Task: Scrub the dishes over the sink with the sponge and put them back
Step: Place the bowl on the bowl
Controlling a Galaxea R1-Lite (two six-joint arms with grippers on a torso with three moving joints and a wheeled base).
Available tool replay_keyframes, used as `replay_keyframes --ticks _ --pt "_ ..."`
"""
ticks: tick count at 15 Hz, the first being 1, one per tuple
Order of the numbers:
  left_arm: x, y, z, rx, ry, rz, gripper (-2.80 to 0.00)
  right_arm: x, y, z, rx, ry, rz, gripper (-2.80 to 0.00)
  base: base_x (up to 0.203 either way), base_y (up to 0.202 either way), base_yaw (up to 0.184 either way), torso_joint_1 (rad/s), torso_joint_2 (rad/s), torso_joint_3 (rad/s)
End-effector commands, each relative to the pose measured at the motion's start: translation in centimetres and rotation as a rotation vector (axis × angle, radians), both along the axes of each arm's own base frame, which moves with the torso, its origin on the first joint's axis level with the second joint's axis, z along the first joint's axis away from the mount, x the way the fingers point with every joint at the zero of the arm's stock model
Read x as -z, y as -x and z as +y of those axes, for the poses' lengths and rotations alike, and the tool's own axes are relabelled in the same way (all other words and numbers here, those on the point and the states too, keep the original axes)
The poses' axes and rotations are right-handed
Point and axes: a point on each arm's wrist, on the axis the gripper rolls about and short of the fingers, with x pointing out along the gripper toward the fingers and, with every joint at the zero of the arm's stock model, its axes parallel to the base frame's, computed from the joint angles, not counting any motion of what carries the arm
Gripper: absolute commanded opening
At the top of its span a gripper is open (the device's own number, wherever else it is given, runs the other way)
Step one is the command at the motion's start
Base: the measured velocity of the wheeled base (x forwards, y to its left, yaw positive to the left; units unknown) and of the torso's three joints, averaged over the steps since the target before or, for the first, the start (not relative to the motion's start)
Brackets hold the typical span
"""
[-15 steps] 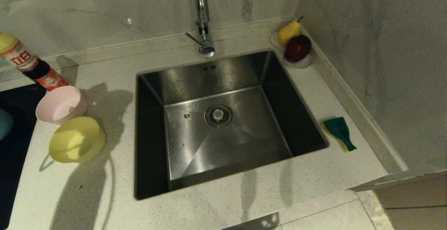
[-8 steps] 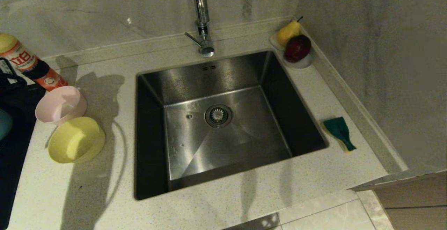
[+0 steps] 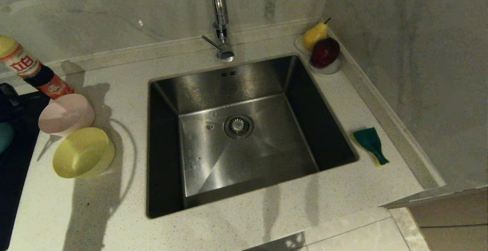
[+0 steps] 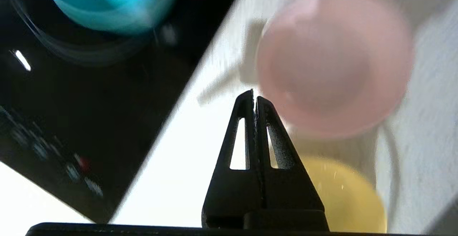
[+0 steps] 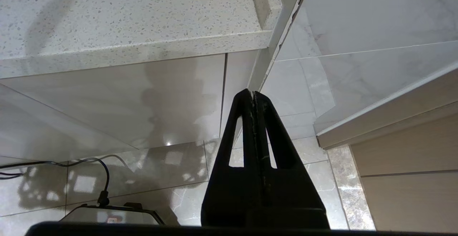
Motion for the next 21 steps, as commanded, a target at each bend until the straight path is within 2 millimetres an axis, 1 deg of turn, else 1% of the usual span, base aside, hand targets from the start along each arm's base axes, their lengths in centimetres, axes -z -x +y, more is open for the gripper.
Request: replay_keyframes --ticks 1,5,8,10,17,21 --pt "0.9 -0.6 1.0 0.005 0.057 0.038 0.0 0.0 0.0 0.0 0.001 0.001 0.002 -2.8 0.0 0.0 0.0 0.0 0.0 0.0" --pt "1.7 -1.4 1.7 -0.009 0.065 0.053 0.0 0.0 0.0 0.0 -0.001 0.001 0.001 -2.8 0.0 0.0 0.0 0.0 0.0 0.0" --pt "3.2 -2.2 3.0 -0.037 0.095 0.102 0.0 0.0 0.0 0.0 0.0 0.001 0.002 -2.8 0.0 0.0 0.0 0.0 0.0 0.0" --pt "4.0 -2.4 3.7 -0.06 0.122 0.116 0.0 0.0 0.0 0.0 -0.001 0.001 0.001 -2.8 0.0 0.0 0.0 0.0 0.0 0.0" --pt "4.8 -2.9 3.7 0.001 0.251 0.078 0.0 0.0 0.0 0.0 0.0 0.001 0.002 -2.8 0.0 0.0 0.0 0.0 0.0 0.0" --pt "6.2 -3.8 4.1 -0.02 0.298 0.102 0.0 0.0 0.0 0.0 0.0 0.001 0.002 -2.8 0.0 0.0 0.0 0.0 0.0 0.0"
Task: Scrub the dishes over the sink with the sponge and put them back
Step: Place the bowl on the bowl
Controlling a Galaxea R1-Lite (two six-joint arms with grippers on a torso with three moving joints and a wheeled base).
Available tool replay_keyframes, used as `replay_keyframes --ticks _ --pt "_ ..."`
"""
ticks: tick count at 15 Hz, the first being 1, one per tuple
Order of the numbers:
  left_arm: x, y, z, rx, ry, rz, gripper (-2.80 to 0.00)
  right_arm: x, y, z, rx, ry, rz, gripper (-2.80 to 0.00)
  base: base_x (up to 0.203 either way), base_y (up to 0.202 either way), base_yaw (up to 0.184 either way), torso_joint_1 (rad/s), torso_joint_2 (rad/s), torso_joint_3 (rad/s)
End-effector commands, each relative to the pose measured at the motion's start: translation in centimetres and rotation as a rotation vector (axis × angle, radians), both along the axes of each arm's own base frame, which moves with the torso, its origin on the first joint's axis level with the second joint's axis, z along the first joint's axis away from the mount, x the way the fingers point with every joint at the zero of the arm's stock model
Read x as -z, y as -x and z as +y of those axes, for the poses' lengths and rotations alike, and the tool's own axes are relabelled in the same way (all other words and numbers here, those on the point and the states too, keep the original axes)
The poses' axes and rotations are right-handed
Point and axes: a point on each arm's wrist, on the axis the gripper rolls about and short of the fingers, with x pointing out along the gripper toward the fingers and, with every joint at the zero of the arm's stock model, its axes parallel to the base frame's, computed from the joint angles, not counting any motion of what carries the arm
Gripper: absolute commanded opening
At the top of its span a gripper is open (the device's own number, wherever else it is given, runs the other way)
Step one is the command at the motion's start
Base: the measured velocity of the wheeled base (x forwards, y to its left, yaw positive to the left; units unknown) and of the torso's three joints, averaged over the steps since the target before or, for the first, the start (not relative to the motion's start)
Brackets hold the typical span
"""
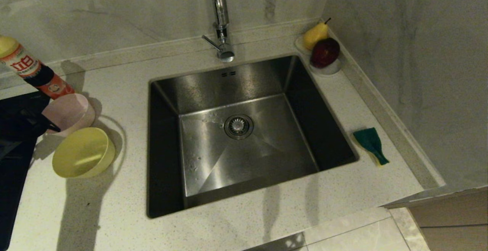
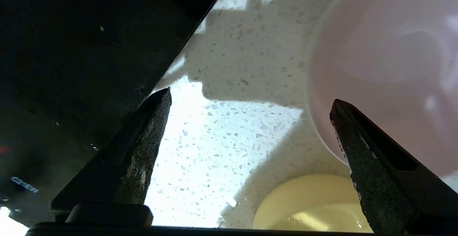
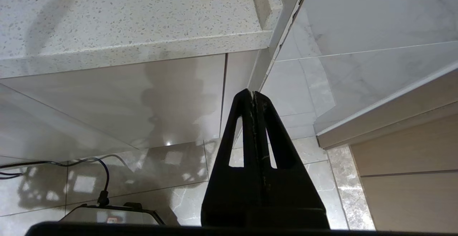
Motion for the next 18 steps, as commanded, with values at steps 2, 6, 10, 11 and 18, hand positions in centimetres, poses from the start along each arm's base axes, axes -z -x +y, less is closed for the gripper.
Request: replay_keyframes --ticks 2,6,10,11,18 --pt "1.1 -0.5 0.3 -0.013 0.03 0.025 0.0 0.0 0.0 0.0 -0.001 0.001 0.001 -2.8 0.0 0.0 0.0 0.0 0.0 0.0" --pt "1.2 -0.5 0.2 -0.005 0.043 0.026 -2.8 0.0 0.0 0.0 -0.001 0.001 0.001 -2.8 0.0 0.0 0.0 0.0 0.0 0.0" --pt "1.4 -0.7 0.3 0.007 0.064 0.018 -2.8 0.0 0.0 0.0 0.0 0.001 0.002 -2.8 0.0 0.0 0.0 0.0 0.0 0.0" --pt "1.3 -0.7 0.3 0.007 0.062 0.013 -2.8 0.0 0.0 0.0 0.0 0.001 0.002 -2.8 0.0 0.0 0.0 0.0 0.0 0.0" --pt "-4.3 1.8 0.7 -0.043 -0.039 -0.149 -2.8 0.0 0.0 0.0 -0.001 0.001 0.002 -2.8 0.0 0.0 0.0 0.0 0.0 0.0"
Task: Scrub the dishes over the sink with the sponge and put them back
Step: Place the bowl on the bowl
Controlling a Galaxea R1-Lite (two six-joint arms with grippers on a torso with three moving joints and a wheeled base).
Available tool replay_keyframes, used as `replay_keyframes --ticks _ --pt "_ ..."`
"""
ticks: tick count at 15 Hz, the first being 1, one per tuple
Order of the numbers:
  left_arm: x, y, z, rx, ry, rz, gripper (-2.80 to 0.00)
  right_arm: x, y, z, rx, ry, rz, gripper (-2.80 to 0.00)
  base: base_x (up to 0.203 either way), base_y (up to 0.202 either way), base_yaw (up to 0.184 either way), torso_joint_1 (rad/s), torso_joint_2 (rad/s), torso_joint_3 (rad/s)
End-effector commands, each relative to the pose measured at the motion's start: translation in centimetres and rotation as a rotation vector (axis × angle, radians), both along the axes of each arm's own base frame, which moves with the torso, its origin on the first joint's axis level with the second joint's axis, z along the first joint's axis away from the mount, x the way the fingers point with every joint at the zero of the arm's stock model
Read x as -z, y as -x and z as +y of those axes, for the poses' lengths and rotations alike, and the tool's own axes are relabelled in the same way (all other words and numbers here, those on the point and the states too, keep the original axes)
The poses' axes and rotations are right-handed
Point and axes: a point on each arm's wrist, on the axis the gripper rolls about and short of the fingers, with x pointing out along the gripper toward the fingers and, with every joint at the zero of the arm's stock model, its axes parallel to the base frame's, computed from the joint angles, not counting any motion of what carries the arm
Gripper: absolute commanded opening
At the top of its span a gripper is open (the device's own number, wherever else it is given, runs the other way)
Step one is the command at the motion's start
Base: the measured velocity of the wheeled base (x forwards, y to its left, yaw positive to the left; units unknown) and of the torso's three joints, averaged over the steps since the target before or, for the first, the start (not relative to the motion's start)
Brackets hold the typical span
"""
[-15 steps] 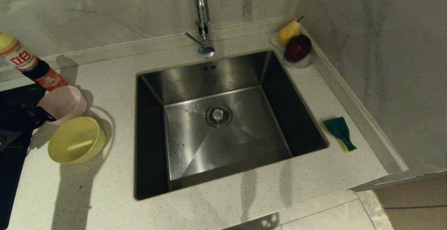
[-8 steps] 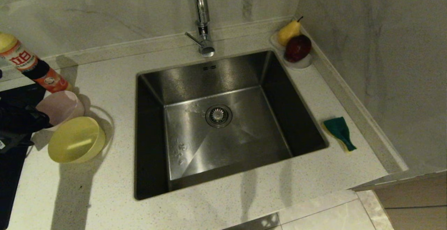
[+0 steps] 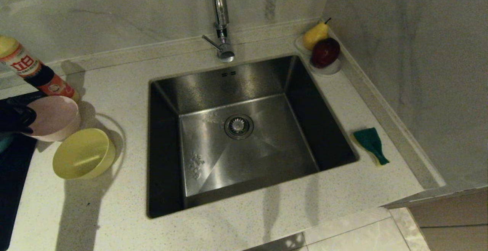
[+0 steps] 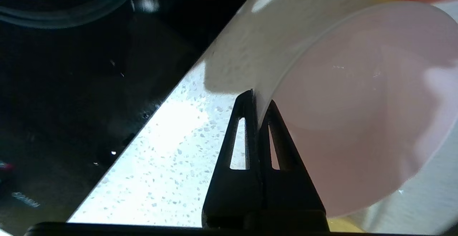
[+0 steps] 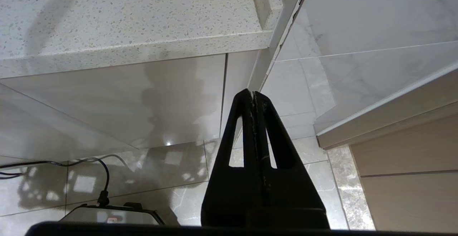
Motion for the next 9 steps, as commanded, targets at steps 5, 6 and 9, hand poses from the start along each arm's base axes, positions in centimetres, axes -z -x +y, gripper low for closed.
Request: replay_keyframes --ticks 5,6,9 --pt "-8.2 6.2 -3.3 0.004 -0.084 -0.151 -2.8 0.0 0.0 0.0 0.0 0.001 0.002 -2.8 0.0 0.0 0.0 0.0 0.0 0.0" --pt "-8.6 7.1 -3.9 0.036 -0.065 -0.16 -2.8 0.0 0.0 0.0 0.0 0.001 0.002 -2.8 0.0 0.0 0.0 0.0 0.0 0.0" --pt "-7.4 8.9 -5.5 0.139 0.054 -0.072 -2.8 0.0 0.0 0.0 -0.001 0.001 0.002 -2.8 0.0 0.0 0.0 0.0 0.0 0.0"
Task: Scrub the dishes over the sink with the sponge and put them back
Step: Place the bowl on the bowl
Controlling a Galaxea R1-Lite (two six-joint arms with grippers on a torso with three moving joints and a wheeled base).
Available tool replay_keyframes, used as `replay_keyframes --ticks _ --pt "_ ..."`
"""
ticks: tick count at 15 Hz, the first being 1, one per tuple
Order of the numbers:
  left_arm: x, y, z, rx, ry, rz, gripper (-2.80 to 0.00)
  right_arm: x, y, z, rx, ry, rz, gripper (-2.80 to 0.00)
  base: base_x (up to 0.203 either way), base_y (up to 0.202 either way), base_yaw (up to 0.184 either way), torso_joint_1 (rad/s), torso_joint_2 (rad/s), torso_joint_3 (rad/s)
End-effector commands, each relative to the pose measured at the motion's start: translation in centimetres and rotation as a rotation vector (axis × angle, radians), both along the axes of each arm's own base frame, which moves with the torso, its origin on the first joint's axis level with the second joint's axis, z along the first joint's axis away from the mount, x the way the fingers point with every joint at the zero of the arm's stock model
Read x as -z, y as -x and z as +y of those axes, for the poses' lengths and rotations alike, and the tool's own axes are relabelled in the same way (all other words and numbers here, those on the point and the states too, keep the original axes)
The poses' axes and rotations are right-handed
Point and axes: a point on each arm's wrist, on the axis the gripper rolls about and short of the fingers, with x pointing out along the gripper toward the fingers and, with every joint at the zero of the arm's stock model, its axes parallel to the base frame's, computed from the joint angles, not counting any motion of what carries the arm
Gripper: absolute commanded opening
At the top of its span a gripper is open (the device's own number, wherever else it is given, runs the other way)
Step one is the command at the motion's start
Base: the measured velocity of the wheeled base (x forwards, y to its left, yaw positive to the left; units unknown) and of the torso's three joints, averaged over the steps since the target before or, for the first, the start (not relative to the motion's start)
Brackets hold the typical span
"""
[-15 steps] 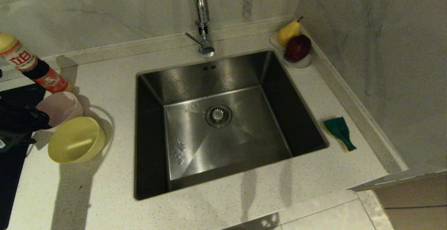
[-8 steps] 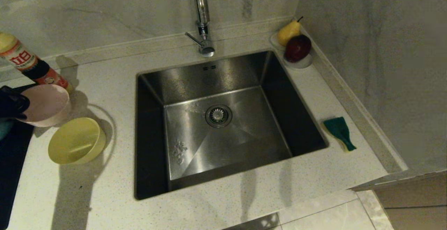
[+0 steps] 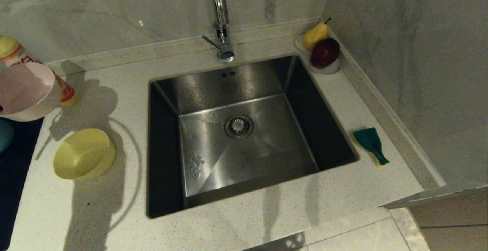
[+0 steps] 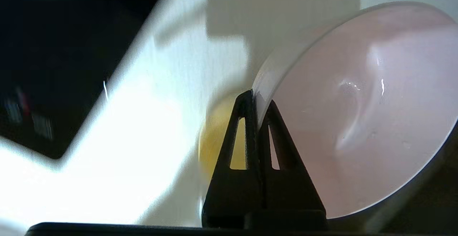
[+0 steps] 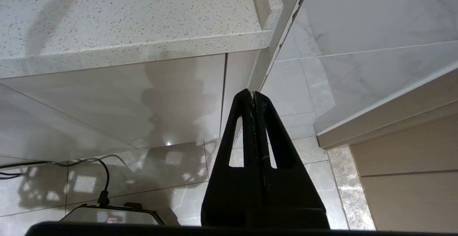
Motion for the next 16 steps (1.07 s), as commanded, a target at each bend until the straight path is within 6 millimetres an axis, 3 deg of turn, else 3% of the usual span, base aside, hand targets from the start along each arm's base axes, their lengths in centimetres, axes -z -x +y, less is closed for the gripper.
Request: replay_keyframes --ticks 1,5,9,16 --pt "0.8 1.6 -1.1 0.05 0.045 0.049 -2.8 0.0 0.0 0.0 -0.001 0.001 0.001 -2.8 0.0 0.0 0.0 0.0 0.0 0.0" --pt "4.8 2.6 -1.9 0.125 0.092 0.179 -2.8 0.0 0.0 0.0 -0.001 0.001 0.001 -2.8 0.0 0.0 0.0 0.0 0.0 0.0" --pt "7.5 3.4 -2.5 0.195 0.152 0.24 -2.8 0.0 0.0 0.0 -0.001 0.001 0.002 -2.8 0.0 0.0 0.0 0.0 0.0 0.0" --pt "9.8 1.0 -1.0 0.186 0.117 0.21 -2.8 0.0 0.0 0.0 0.001 0.001 0.002 -2.8 0.0 0.0 0.0 0.0 0.0 0.0"
